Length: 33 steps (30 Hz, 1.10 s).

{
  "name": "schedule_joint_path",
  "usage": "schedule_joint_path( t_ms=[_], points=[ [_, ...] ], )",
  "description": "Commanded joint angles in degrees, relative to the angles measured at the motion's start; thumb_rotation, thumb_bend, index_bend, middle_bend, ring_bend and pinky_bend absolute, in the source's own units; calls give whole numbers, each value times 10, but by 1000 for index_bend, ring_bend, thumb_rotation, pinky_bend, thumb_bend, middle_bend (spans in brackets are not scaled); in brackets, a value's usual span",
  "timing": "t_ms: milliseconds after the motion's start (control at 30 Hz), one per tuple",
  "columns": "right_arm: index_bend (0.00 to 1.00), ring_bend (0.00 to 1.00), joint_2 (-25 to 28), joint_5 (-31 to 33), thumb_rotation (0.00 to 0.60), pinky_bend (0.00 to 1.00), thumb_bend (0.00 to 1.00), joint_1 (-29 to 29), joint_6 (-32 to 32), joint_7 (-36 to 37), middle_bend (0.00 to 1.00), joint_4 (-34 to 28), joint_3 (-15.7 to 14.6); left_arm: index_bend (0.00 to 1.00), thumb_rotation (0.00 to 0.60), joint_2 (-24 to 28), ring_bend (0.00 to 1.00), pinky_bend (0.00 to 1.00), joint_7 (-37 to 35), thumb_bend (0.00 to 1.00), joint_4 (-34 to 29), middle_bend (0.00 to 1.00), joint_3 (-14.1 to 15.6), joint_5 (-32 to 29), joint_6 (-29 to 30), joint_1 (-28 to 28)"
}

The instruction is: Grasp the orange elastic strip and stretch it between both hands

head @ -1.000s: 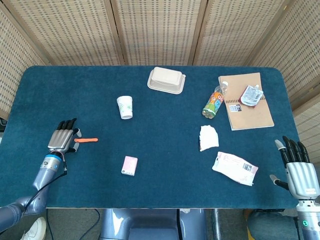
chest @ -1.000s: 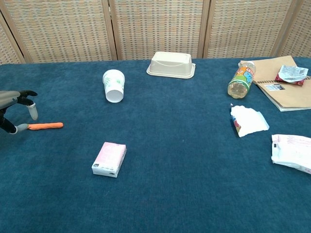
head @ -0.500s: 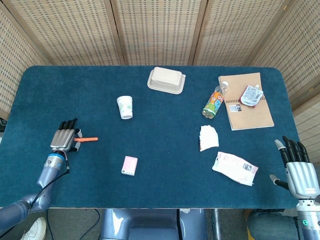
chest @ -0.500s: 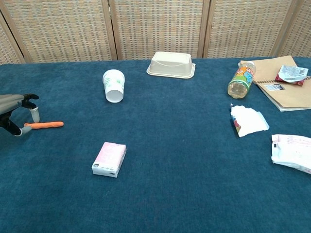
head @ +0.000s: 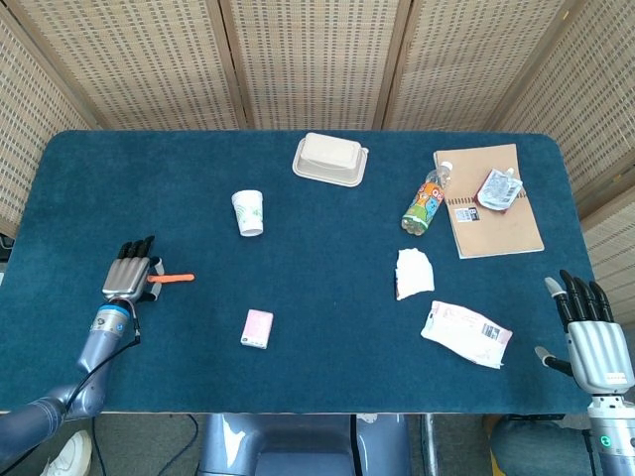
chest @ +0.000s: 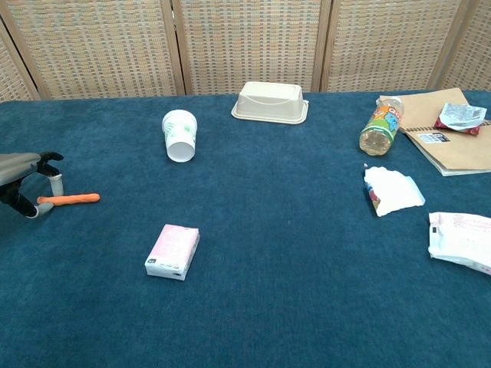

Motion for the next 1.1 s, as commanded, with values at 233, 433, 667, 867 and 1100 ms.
schedule_joint_path(
  t_ms=[233,433,667,867,1100],
  points=[
    [0,0,0,1,600,0,0,0,-1,0,0,1,0,505,600,-5,0,0,-3,449,7,0,0,-1,-1,-2],
    [0,0,0,2,600,0,0,1,-2,-1,0,1,0,551,600,-5,0,0,-5,453,6,0,0,-2,-2,-2],
    [0,0,0,1,600,0,0,1,-1,0,0,0,0,599,600,-6,0,0,-6,467,5,0,0,-4,-2,-1],
    [0,0,0,2,600,0,0,1,-2,1,0,1,-1,623,600,2,0,0,-23,467,-10,0,-3,2,3,2],
    [0,0,0,2,600,0,0,1,-2,0,0,0,-1,661,600,33,0,0,-83,467,-53,0,-7,38,22,12]
  ],
)
